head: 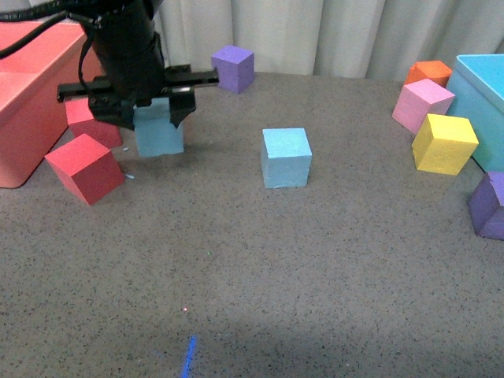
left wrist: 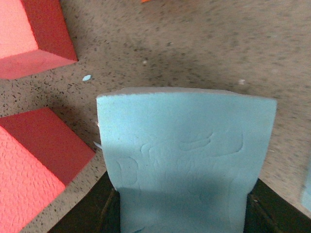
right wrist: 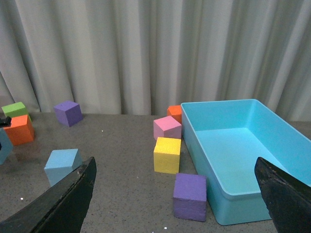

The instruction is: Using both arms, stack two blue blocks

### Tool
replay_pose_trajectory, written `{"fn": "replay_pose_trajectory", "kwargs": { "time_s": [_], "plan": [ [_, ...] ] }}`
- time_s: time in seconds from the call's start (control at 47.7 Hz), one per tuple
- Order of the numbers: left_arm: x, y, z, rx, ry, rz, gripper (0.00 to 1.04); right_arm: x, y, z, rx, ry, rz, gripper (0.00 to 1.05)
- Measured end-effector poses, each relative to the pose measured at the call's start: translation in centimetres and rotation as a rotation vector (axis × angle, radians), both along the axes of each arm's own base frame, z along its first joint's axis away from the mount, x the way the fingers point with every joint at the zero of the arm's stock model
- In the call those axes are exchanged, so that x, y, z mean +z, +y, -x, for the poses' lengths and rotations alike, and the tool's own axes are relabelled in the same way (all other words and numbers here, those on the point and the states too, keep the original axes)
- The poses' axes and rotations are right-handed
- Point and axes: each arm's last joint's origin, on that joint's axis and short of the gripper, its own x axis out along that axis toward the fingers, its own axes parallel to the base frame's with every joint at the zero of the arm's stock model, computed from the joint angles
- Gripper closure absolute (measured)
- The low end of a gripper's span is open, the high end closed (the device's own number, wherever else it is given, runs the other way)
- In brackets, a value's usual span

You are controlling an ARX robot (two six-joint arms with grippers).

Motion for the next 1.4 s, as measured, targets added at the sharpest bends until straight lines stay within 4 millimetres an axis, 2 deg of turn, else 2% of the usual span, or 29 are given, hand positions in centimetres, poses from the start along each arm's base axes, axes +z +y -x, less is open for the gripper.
{"fn": "replay_pose_trajectory", "kwargs": {
  "time_s": [0.084,0.209,0.356,0.461,0.796,1.404],
  "plan": [
    [2.3,-2.2,0.7,-0.044,-0.032,0.01,0.61,0.0,0.0,0.0,0.0,0.0,0.0,0.1],
    [4.2,-5.7,1.5,-0.092,-0.056,0.024,0.62,0.0,0.0,0.0,0.0,0.0,0.0,0.1],
    [5.1,-9.8,2.3,-0.133,-0.049,0.055,0.62,0.0,0.0,0.0,0.0,0.0,0.0,0.1],
    [4.7,-12.0,2.5,-0.146,-0.033,0.057,0.62,0.0,0.0,0.0,0.0,0.0,0.0,0.1],
    [3.0,-13.9,2.1,-0.129,0.0,0.039,0.62,0.0,0.0,0.0,0.0,0.0,0.0,0.1],
    [2.2,-15.7,2.2,-0.134,0.019,0.043,0.63,0.0,0.0,0.0,0.0,0.0,0.0,0.1]
  ]
}}
